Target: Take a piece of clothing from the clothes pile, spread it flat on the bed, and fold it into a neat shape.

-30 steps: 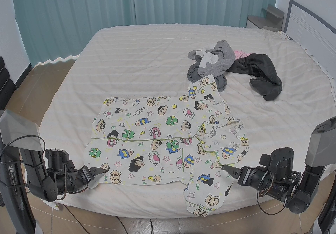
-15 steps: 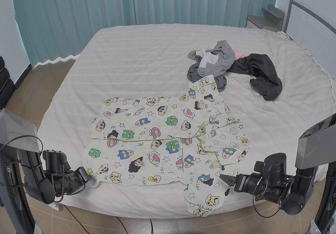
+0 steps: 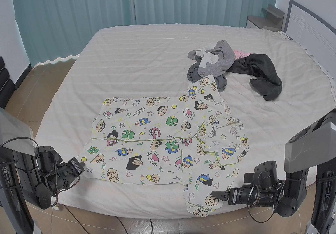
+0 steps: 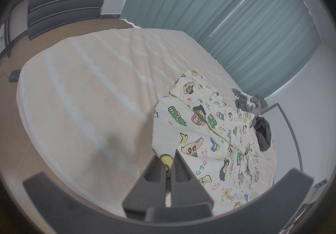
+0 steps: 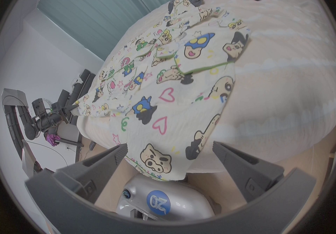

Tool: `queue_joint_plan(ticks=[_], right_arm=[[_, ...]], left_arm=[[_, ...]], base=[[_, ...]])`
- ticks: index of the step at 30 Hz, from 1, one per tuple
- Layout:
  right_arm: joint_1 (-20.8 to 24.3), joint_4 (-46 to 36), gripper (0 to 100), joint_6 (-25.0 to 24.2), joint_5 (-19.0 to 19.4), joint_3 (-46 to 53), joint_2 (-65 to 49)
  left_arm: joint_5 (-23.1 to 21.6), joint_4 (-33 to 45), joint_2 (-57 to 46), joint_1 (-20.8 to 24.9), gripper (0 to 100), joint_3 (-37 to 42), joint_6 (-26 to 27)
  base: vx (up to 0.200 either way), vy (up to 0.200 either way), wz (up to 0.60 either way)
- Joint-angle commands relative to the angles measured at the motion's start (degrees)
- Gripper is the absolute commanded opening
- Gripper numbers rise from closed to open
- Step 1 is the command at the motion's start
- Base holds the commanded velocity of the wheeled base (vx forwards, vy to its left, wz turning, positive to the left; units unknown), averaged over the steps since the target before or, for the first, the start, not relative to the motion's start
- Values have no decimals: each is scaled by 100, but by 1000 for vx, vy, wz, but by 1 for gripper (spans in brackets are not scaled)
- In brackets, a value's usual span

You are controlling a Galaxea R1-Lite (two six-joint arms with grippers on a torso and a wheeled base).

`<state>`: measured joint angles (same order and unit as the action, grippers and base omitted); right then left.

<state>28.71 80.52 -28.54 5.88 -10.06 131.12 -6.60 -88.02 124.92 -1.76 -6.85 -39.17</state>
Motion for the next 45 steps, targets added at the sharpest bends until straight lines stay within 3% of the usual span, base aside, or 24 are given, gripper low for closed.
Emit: queue_joint_plan(ticks=[1, 7, 11, 17, 23, 25, 33, 34, 45], right_arm=[[73, -194, 100, 6, 45, -198, 168], [311, -748, 100, -20, 54, -647, 124], [460, -1653, 100, -64, 45, -1112, -96], [750, -1882, 100, -240, -8, -1068, -280], [882, -2040, 100, -372, -280, -1112, -280], [882, -2453, 100, -381, -359, -1341, -315], [1111, -2981, 100, -925, -913, -1947, -122], [1111, -3007, 0, -943, -930, -1947, -140], [1111, -3025, 0, -978, -948, -1543, -465]], left_arm=[[27, -93, -55, -9, 0, 61, -223], [27, -93, -29, -9, 0, 87, -258], [27, -93, -29, 0, 0, 114, -258], [27, -93, -20, 0, 0, 114, -258], [27, -93, -20, 9, 0, 114, -258], [27, -93, -20, 17, 0, 114, -258], [27, -93, -20, 17, 0, 131, -249], [27, -93, -20, 17, 0, 140, -249], [18, -111, -29, 123, 0, 439, -117]], base=[[0, 0, 0], [0, 0, 0], [0, 0, 0], [0, 0, 0], [0, 0, 0], [0, 0, 0], [0, 0, 0], [0, 0, 0], [0, 0, 0]])
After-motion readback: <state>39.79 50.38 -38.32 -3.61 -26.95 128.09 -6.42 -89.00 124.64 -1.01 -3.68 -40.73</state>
